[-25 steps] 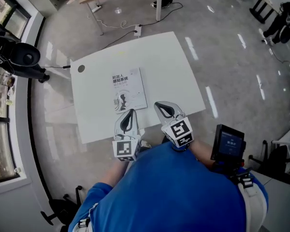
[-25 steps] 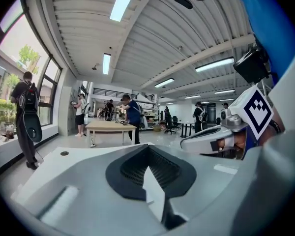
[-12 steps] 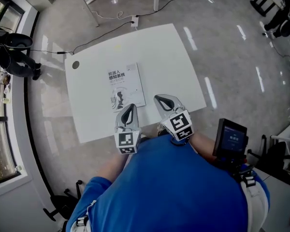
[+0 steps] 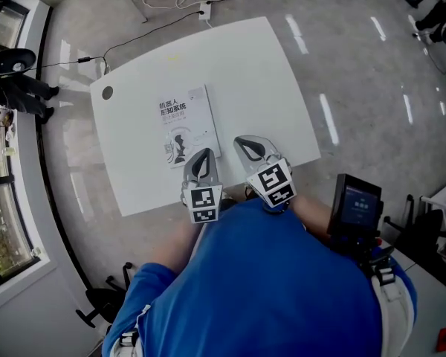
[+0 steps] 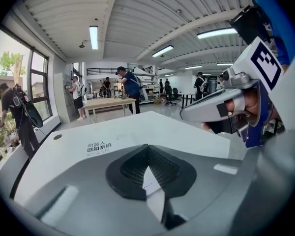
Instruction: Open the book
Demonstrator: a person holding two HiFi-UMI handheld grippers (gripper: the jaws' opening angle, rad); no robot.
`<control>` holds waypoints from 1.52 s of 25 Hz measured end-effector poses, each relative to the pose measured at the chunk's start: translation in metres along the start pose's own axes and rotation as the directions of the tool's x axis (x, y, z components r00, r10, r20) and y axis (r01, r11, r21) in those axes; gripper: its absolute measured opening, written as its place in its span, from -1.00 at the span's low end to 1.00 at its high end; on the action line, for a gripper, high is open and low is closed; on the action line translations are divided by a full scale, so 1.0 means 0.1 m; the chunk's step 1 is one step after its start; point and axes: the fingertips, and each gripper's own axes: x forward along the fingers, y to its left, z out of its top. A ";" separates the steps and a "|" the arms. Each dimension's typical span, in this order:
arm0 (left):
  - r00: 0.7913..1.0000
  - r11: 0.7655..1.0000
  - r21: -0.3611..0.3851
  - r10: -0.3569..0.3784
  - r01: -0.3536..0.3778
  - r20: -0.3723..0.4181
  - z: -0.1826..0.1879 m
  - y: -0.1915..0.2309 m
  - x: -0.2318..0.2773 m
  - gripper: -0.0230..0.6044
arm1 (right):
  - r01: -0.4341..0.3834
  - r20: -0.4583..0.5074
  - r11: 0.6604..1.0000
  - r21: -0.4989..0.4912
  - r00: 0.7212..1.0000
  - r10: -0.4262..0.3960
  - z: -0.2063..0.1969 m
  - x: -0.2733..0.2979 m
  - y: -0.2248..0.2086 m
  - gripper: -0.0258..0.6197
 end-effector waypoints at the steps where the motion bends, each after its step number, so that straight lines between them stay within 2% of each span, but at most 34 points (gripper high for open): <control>1: 1.000 1.000 0.004 0.000 0.000 -0.010 -0.01 -0.01 0.00 -0.90 | -0.002 -0.004 1.000 0.004 1.000 0.002 -0.01 0.00 0.01 -0.91; 12: 0.989 0.997 0.077 0.040 -0.029 -0.144 -0.29 -0.05 0.06 -0.90 | -0.019 -0.021 0.999 0.035 1.000 0.020 -0.13 -0.03 0.10 -0.91; 14: 0.984 0.997 0.079 0.028 -0.014 -0.175 -0.36 -0.10 0.09 -0.65 | -0.023 -0.023 0.999 0.043 0.999 0.024 -0.17 -0.04 0.11 -0.91; 19: 0.968 0.993 0.115 0.033 -0.005 -0.248 -0.45 -0.19 0.39 -0.44 | -0.036 -0.032 0.997 0.066 0.999 0.038 -0.25 0.05 -0.15 -0.91; 25: 0.943 0.983 0.184 0.055 0.006 -0.327 -0.62 -0.22 0.50 -0.17 | -0.040 -0.032 0.996 0.084 0.999 0.043 -0.31 0.09 -0.24 -0.91; 38: 0.916 0.976 0.219 0.089 -0.002 -0.391 -0.83 -0.21 0.58 -0.15 | -0.051 -0.045 0.994 0.098 0.997 0.056 -0.39 0.14 -0.33 -0.91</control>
